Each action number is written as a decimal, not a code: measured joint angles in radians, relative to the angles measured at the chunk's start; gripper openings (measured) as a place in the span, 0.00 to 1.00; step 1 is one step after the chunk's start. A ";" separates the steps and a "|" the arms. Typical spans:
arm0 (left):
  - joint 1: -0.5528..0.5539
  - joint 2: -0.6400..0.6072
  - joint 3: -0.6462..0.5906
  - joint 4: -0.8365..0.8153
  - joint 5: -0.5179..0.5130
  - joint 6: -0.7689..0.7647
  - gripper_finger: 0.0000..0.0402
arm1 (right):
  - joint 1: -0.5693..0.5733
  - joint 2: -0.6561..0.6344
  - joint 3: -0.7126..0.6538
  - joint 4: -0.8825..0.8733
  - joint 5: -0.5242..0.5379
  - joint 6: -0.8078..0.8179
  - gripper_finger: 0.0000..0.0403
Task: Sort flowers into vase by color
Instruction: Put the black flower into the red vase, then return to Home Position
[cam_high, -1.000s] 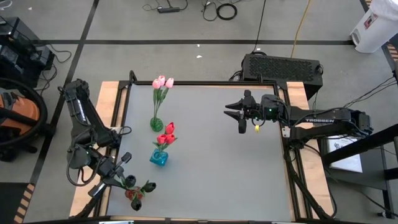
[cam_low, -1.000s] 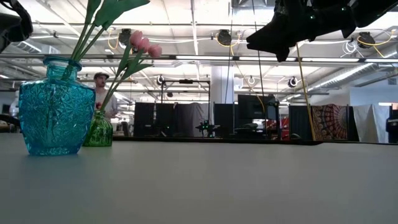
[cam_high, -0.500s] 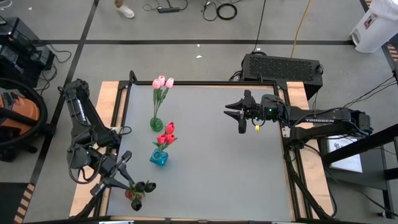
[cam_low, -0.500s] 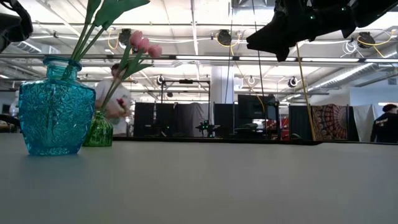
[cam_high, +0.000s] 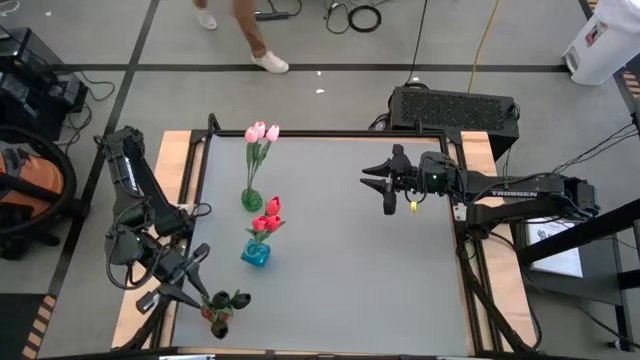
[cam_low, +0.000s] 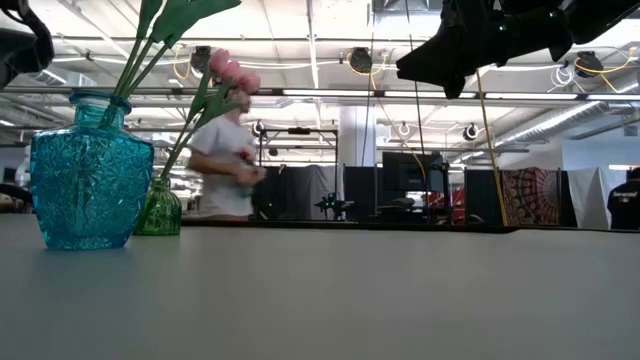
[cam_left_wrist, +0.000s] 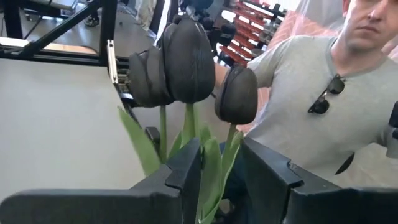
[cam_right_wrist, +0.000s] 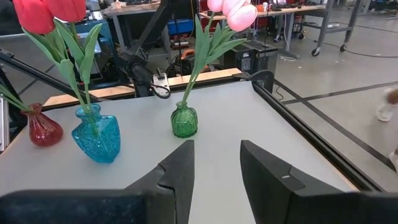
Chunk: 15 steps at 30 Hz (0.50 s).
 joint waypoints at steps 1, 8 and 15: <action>0.000 -0.009 0.000 -0.014 0.000 0.000 0.29 | 0.000 0.000 0.000 0.000 0.000 0.000 0.30; 0.000 -0.080 0.000 -0.115 -0.079 0.004 0.29 | 0.000 0.000 0.000 0.000 0.000 0.004 0.30; 0.000 -0.142 0.000 -0.197 -0.179 0.039 0.30 | 0.000 0.000 0.000 0.000 0.000 0.004 0.30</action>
